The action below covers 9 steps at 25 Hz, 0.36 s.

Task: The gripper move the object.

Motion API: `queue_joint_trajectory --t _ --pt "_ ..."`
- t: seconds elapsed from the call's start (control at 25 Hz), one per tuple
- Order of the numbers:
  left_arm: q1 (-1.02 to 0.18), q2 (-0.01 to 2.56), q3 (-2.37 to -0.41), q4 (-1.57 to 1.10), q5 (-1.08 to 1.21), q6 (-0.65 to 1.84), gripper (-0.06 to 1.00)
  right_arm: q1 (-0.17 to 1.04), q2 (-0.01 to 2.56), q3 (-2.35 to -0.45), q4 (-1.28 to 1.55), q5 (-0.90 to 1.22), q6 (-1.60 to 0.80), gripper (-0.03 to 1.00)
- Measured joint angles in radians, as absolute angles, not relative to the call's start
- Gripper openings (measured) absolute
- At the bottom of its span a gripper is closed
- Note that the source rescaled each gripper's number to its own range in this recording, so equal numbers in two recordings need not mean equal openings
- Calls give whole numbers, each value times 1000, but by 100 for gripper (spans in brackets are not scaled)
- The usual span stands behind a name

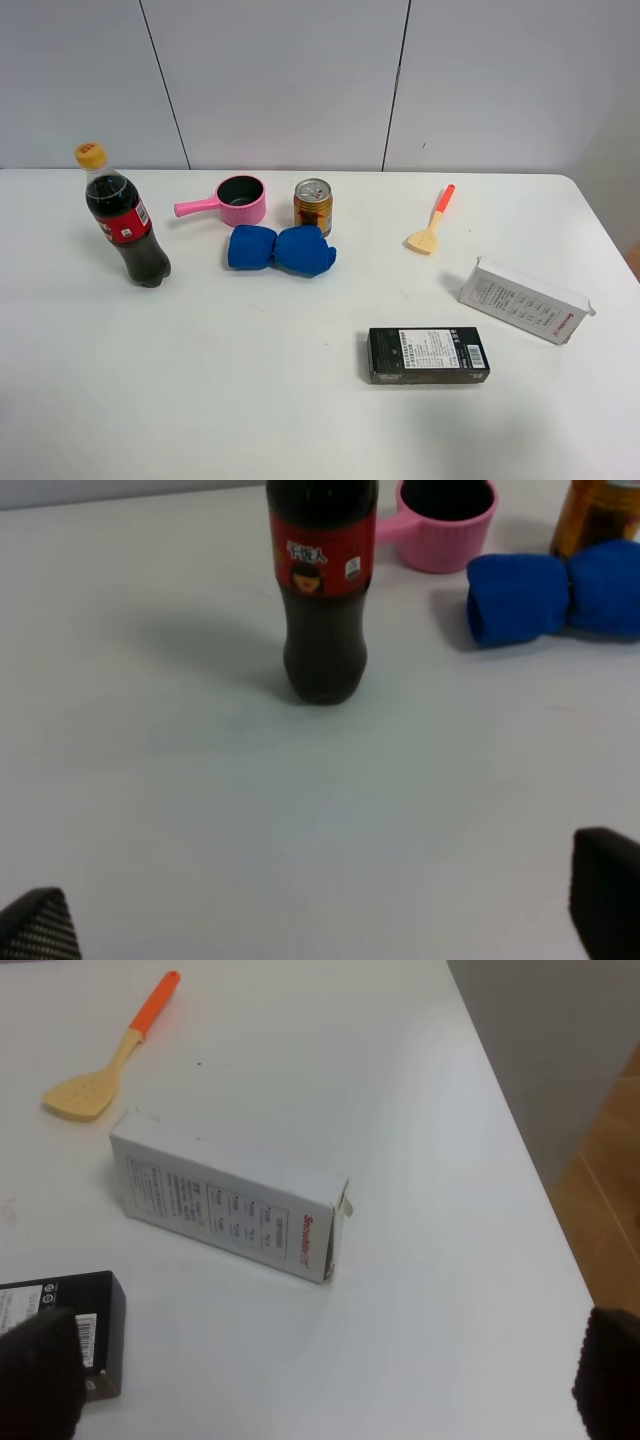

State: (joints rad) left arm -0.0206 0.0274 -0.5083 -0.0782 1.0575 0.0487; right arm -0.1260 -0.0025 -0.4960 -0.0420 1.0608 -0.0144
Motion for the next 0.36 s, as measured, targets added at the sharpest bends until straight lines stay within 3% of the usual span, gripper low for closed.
queue_joint_trajectory --t 0.36 --pt "-21 -4 -508 -76 1057 37 100 -126 -2 -496 -42 1061 -14 100"
